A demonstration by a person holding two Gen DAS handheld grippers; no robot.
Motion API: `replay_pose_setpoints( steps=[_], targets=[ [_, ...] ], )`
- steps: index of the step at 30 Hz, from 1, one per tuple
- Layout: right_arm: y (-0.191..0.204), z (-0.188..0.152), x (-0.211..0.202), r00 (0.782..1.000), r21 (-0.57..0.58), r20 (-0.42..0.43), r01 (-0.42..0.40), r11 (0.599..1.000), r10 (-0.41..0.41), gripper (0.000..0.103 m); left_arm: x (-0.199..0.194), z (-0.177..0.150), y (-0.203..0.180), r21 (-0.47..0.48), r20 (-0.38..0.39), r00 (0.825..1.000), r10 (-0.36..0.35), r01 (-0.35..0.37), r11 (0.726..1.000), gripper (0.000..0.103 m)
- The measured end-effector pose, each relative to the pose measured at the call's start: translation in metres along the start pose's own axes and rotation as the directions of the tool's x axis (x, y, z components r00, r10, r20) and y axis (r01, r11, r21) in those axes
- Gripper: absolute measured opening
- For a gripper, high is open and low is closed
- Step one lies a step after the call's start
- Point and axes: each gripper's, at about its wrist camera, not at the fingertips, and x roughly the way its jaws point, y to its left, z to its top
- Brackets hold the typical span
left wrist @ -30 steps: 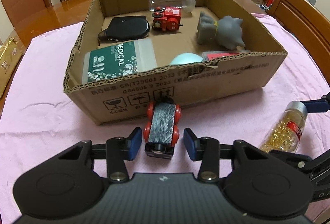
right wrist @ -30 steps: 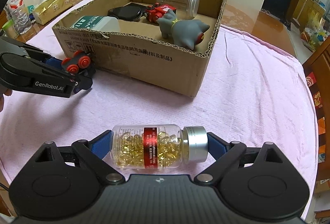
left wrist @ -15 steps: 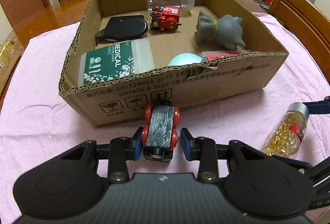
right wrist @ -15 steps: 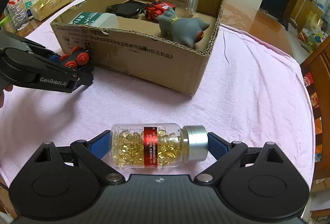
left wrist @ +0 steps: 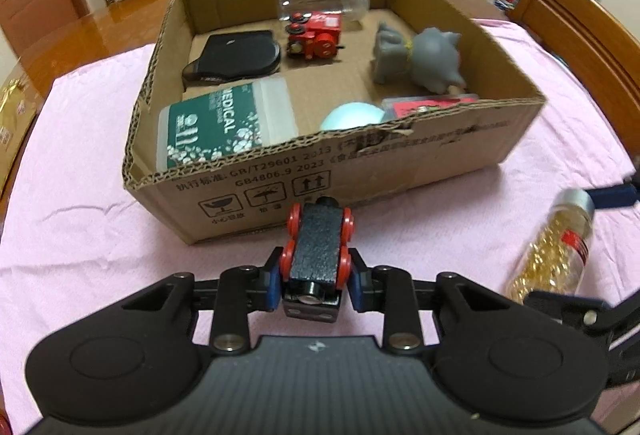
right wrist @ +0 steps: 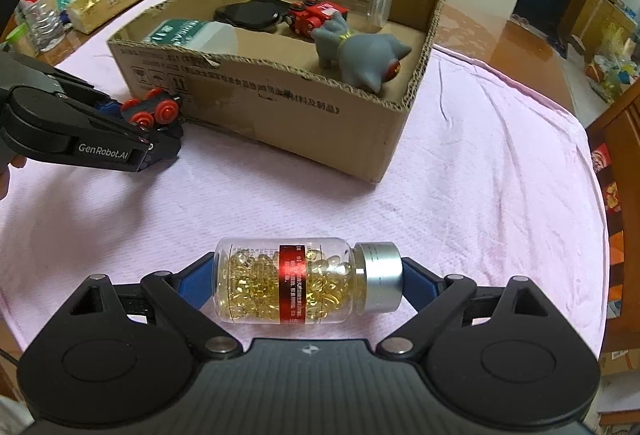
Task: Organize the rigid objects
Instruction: 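Carry the capsule bottle and black train into the box and open both grippers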
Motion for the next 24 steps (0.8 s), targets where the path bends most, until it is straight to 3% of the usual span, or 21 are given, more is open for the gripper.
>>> replay_pose_setpoints(
  steps=[8, 13, 17, 24],
  targets=[
    [-0.008, 0.019, -0.031, 0.997, -0.080, 0.028, -0.066, 0.995, 0.068, 0.096, -0.042, 0.019, -0.003, 0.128, -0.021, 0.998, -0.066, 0.068, 0.989, 0.030],
    [-0.014, 0.043, -0.051, 0.992, -0.124, 0.087, -0.078, 0.989, 0.089, 0.096, -0.066, 0.052, -0.005, 0.173, 0.064, 0.996, -0.066, 0.054, 0.983, 0.030],
    [-0.020, 0.062, -0.059, 0.987, -0.136, 0.132, -0.073, 0.988, 0.091, 0.096, -0.055, 0.082, -0.005, 0.148, 0.117, 0.992, -0.055, 0.037, 0.988, 0.030],
    [-0.029, 0.090, -0.056, 0.982, -0.129, 0.175, -0.054, 0.990, 0.076, 0.096, -0.009, 0.113, -0.002, 0.077, 0.127, 0.992, -0.013, 0.003, 0.997, 0.031]
  ],
)
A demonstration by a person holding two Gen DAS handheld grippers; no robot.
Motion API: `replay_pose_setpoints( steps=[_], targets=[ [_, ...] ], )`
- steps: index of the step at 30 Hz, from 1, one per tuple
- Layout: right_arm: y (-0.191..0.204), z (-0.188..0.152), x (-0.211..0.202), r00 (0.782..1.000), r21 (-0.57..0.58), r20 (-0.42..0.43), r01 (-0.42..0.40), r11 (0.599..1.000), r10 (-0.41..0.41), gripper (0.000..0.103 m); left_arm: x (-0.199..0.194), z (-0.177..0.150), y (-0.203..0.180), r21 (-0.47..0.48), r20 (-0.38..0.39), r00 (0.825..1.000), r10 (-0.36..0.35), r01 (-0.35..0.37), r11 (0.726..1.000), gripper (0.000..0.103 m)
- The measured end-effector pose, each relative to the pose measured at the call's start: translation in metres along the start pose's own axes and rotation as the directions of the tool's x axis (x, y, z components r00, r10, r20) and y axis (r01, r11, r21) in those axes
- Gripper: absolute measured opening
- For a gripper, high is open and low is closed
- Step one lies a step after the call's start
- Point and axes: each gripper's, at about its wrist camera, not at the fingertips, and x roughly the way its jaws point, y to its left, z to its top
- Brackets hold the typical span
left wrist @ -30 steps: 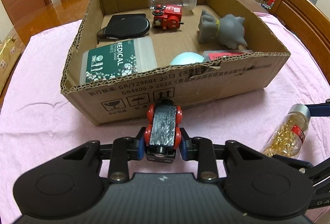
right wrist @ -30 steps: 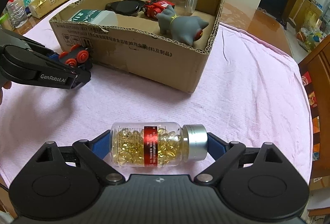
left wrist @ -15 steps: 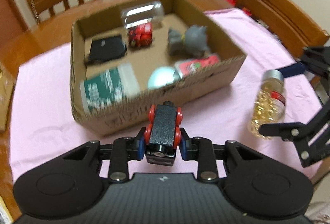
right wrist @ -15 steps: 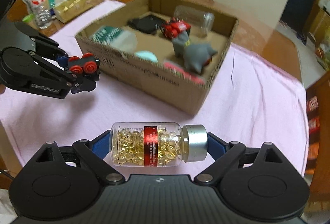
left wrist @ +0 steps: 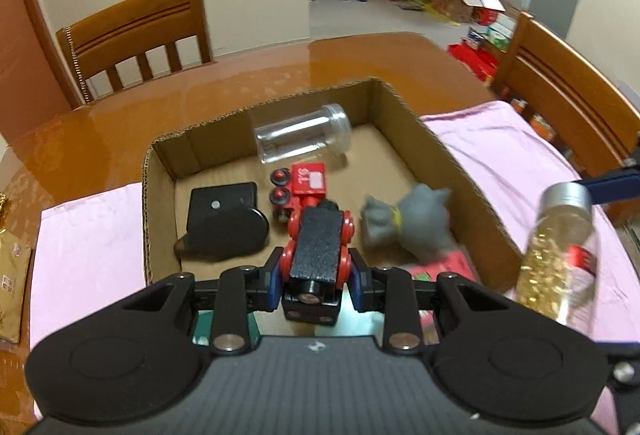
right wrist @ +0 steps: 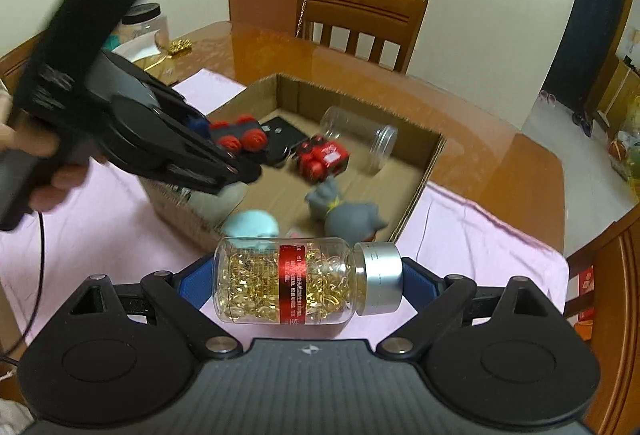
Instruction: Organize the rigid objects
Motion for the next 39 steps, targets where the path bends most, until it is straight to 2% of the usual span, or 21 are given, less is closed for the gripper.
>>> replay_pose_setpoints(
  steps=[1, 3, 4, 5, 8, 13, 17, 21, 23, 30, 33, 39],
  targets=[
    [-0.002, 0.003, 0.003, 1.000, 0.003, 0.003, 0.001, 1.000, -0.001, 0.096, 0.003, 0.000, 0.001, -0.014, 0.009, 1.000, 0.015, -0.014, 1.000, 0.035],
    [-0.007, 0.008, 0.007, 1.000, 0.002, 0.004, 0.008, 1.000, -0.008, 0.096, 0.005, 0.000, 0.003, -0.033, 0.016, 1.000, 0.023, -0.022, 0.999, 0.056],
    [-0.009, 0.011, 0.009, 1.000, -0.001, 0.006, 0.014, 1.000, -0.014, 0.096, 0.004, 0.000, 0.005, -0.042, 0.021, 0.999, 0.025, -0.024, 0.999, 0.075],
    [-0.011, 0.014, 0.011, 1.000, -0.003, 0.008, 0.018, 1.000, -0.018, 0.096, 0.000, -0.002, 0.007, -0.055, 0.029, 0.999, 0.034, -0.033, 0.998, 0.086],
    [-0.017, 0.023, 0.018, 1.000, -0.014, 0.014, 0.024, 1.000, -0.023, 0.096, -0.016, -0.007, 0.014, -0.087, 0.054, 0.996, 0.072, -0.067, 0.994, 0.094],
    [-0.027, 0.044, 0.035, 0.999, -0.028, 0.027, 0.039, 0.999, -0.038, 0.096, -0.048, -0.020, 0.030, -0.170, 0.082, 0.989, 0.125, -0.110, 0.979, 0.097],
    [-0.031, 0.064, 0.058, 0.998, -0.034, 0.026, 0.053, 0.998, -0.052, 0.096, -0.066, -0.031, 0.032, -0.203, 0.089, 0.979, 0.185, -0.164, 0.965, 0.099],
    [-0.036, 0.078, 0.084, 0.997, -0.012, 0.019, 0.071, 0.997, -0.071, 0.096, -0.075, -0.039, 0.033, -0.226, 0.087, 0.975, 0.204, -0.180, 0.957, 0.099],
    [-0.037, 0.081, 0.091, 0.997, -0.001, 0.012, 0.080, 0.997, -0.080, 0.101, -0.079, -0.041, 0.033, -0.231, 0.082, 0.975, 0.208, -0.185, 0.955, 0.099],
    [-0.033, 0.075, 0.069, 0.998, 0.060, 0.012, 0.067, 0.996, -0.068, 0.103, -0.091, -0.041, 0.031, -0.243, 0.092, 0.969, 0.230, -0.202, 0.949, 0.099],
    [-0.027, 0.068, 0.053, 0.997, 0.078, -0.017, 0.073, 0.994, -0.072, 0.103, -0.098, -0.040, 0.028, -0.241, 0.091, 0.968, 0.235, -0.207, 0.948, 0.099],
    [-0.008, 0.049, 0.020, 0.984, 0.182, -0.126, 0.147, 0.972, -0.125, 0.103, -0.107, -0.039, 0.019, -0.210, 0.040, 0.967, 0.250, -0.237, 0.948, 0.099]
  ],
)
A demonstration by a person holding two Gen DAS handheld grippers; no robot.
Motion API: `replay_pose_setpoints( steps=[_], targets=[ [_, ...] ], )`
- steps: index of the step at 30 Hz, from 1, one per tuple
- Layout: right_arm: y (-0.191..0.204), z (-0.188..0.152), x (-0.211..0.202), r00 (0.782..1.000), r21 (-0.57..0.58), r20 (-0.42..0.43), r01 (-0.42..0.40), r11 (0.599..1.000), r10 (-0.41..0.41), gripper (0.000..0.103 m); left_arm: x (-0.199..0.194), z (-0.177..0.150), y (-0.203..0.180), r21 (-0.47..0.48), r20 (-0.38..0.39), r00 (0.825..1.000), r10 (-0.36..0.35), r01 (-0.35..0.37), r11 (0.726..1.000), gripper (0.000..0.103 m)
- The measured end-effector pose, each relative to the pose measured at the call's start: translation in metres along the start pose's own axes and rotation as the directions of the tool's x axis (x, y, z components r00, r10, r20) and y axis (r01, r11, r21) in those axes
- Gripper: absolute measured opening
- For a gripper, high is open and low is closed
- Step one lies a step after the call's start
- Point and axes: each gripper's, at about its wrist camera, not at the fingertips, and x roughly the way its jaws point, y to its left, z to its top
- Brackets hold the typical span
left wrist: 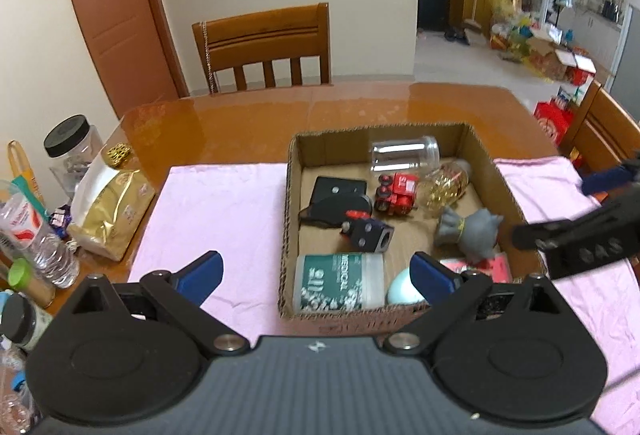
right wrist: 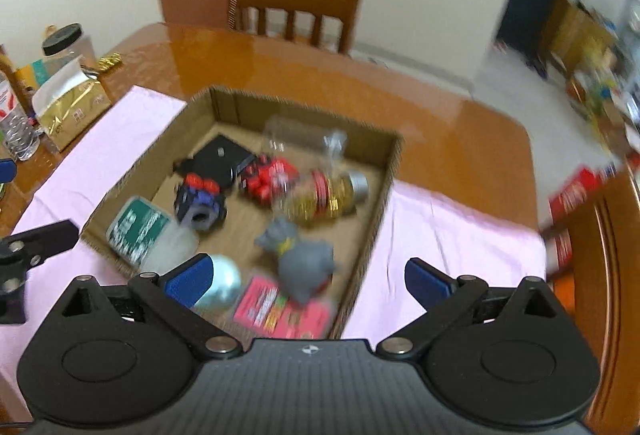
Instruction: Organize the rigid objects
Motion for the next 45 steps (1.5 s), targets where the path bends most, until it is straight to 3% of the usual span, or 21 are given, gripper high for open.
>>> replay_pose_setpoints(
  steps=[8, 13, 45],
  targets=[
    [0.017, -0.037, -0.046, 0.995, 0.164, -0.037, 0.099, 0.981, -0.094, 0.103, -0.013, 0.001, 0.003, 0.007, -0.074, 0.997, -0.024, 0.025, 1.000, 0.099],
    [0.022, -0.049, -0.063, 0.995, 0.250, -0.028, 0.101, 0.963, -0.097, 0.103, -0.021, 0.000, 0.001, 0.020, -0.083, 0.996, -0.024, 0.026, 0.999, 0.099],
    [0.031, -0.051, -0.075, 0.995, 0.286, 0.003, 0.092, 0.954, -0.097, 0.103, -0.034, 0.001, 0.002, 0.013, -0.080, 0.996, -0.029, 0.030, 0.999, 0.099]
  ],
)
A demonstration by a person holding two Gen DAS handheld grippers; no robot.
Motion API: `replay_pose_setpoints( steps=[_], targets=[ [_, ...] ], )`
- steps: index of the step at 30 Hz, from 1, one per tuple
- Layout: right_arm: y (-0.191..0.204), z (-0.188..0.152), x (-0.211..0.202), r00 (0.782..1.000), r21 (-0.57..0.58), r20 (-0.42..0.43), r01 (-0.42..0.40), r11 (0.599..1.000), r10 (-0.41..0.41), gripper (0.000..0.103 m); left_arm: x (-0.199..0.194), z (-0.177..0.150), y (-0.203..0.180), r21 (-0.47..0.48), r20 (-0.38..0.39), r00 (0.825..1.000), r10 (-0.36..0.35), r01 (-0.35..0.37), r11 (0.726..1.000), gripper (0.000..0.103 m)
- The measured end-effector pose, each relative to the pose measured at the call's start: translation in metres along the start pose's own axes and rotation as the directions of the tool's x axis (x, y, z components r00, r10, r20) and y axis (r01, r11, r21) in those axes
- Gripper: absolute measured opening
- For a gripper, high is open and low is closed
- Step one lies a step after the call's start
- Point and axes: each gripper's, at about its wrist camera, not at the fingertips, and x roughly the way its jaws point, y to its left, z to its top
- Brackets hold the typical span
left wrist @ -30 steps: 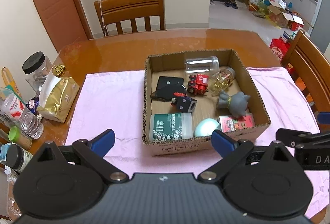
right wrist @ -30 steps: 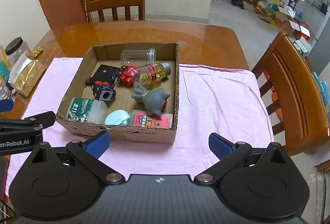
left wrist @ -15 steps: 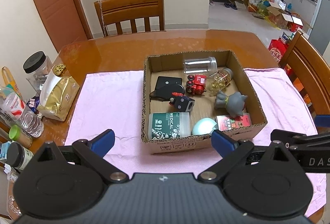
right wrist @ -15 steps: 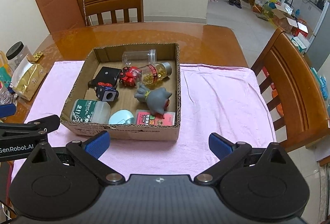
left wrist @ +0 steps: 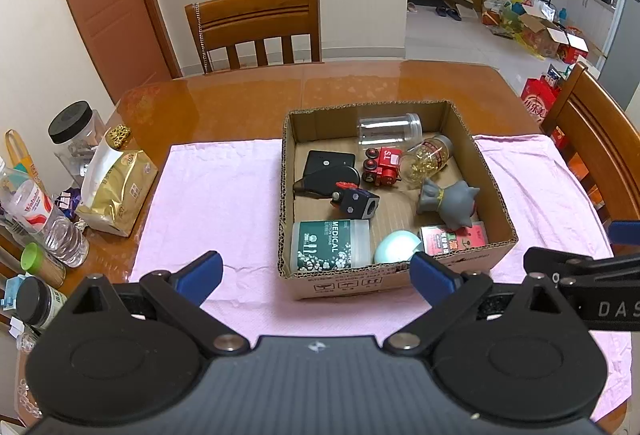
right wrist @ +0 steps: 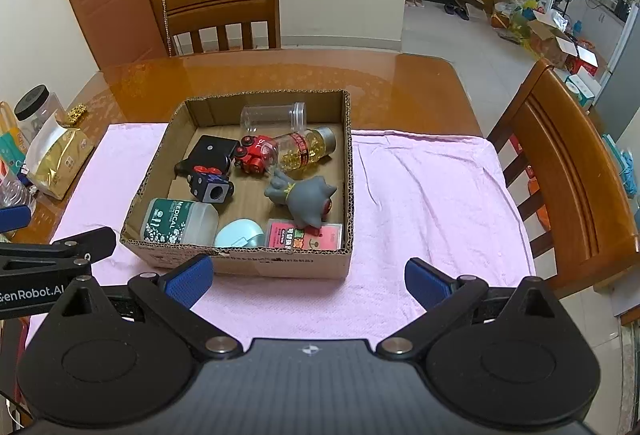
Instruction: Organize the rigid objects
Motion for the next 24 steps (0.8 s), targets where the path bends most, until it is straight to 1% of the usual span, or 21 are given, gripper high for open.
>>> replay_pose_setpoints(
  steps=[24],
  targets=[
    [0.0004, 0.0002, -0.0021, 1.000, 0.006, 0.010, 0.004, 1.000, -0.004, 0.103, -0.0038, -0.0005, -0.0011, 0.004, -0.001, 1.000, -0.001, 0.001, 1.000, 0.099]
  ],
)
